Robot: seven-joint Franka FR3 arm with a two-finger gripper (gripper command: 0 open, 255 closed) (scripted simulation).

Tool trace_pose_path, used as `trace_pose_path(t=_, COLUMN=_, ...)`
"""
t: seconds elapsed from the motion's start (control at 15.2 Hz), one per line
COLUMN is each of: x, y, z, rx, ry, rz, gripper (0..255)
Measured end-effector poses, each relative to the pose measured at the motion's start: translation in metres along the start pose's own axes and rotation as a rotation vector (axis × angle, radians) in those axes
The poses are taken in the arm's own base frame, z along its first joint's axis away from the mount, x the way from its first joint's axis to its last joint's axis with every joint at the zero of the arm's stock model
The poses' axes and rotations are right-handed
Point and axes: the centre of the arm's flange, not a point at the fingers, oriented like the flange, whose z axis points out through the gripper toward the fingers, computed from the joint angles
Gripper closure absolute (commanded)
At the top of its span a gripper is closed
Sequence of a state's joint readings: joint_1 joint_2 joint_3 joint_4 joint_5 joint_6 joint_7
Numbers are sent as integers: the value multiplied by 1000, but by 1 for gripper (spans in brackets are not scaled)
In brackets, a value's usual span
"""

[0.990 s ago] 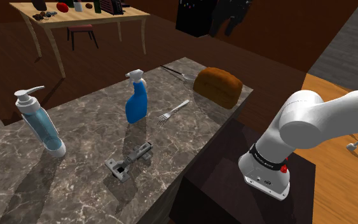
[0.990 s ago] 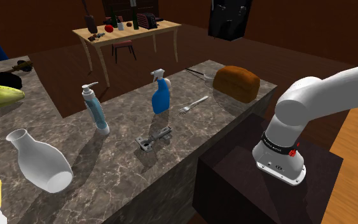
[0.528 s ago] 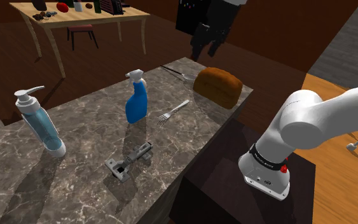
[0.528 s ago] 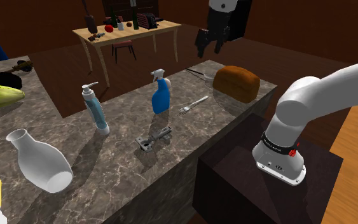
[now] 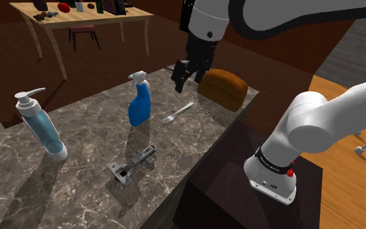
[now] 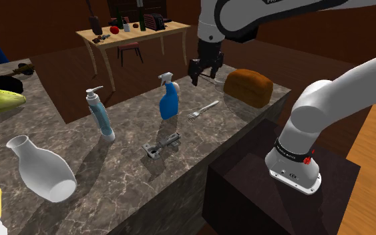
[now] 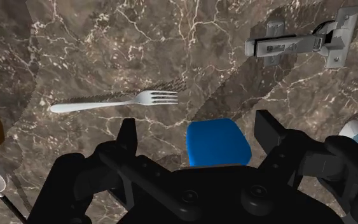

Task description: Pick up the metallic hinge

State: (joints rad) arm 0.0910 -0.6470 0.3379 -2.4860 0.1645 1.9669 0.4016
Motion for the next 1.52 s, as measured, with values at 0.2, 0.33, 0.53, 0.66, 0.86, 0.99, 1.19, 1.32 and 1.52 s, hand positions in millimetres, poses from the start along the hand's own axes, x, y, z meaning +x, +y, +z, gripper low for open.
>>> trace_pose_path(t=0.2, x=-1, y=-26, z=31, rx=-16, ry=-17, rz=-7, gripper=0)
trace_pose_path(t=0.33, x=-1, y=-46, z=53, rx=-26, ry=-29, rz=-12, gripper=0)
trace_pose_path(t=0.53, x=-5, y=-73, z=80, rx=-42, ry=-45, rz=-18, gripper=0)
trace_pose_path(t=0.66, x=-8, y=-90, z=102, rx=-53, ry=-56, rz=-23, gripper=0)
trace_pose_path(t=0.86, x=-13, y=-115, z=136, rx=-68, ry=-73, rz=-31, gripper=0)
trace_pose_path(t=0.99, x=-14, y=-129, z=153, rx=-80, ry=-84, rz=-35, gripper=0)
trace_pose_path(t=1.19, x=-19, y=-155, z=186, rx=-94, ry=-102, rz=-42, gripper=0)
trace_pose_path(t=1.32, x=-20, y=-168, z=204, rx=-101, ry=-110, rz=-45, gripper=0)
trace_pose_path(t=1.52, x=-23, y=-173, z=222, rx=-103, ry=-112, rz=-45, gripper=0)
